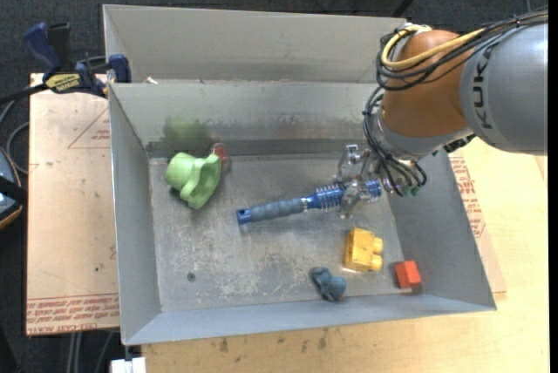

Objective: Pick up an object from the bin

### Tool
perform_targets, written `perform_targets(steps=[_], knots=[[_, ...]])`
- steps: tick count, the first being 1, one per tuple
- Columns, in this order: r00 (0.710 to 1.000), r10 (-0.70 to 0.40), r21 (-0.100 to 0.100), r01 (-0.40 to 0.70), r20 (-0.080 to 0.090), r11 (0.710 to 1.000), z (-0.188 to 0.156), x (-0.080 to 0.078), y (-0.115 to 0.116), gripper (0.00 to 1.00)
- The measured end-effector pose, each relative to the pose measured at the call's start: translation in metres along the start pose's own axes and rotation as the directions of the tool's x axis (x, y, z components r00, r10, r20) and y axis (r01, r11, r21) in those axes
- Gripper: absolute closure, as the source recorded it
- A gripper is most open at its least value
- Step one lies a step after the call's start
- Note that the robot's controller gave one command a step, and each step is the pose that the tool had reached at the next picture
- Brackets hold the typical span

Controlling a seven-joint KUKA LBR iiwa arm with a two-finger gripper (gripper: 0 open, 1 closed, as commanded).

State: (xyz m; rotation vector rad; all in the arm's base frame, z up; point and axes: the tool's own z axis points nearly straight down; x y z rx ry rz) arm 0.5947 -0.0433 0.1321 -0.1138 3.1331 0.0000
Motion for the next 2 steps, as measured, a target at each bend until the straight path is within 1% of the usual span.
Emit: perform_targets(steps=[1, 2], knots=[[1.000, 0.001, 0.000, -0.001, -0.003, 1.000, -0.016, -0.001, 0.000, 1.00], [1.000, 0.002, 0.000, -0.002, -0.001, 1.000, -0.051, -0.002, 0.000, 1.00]])
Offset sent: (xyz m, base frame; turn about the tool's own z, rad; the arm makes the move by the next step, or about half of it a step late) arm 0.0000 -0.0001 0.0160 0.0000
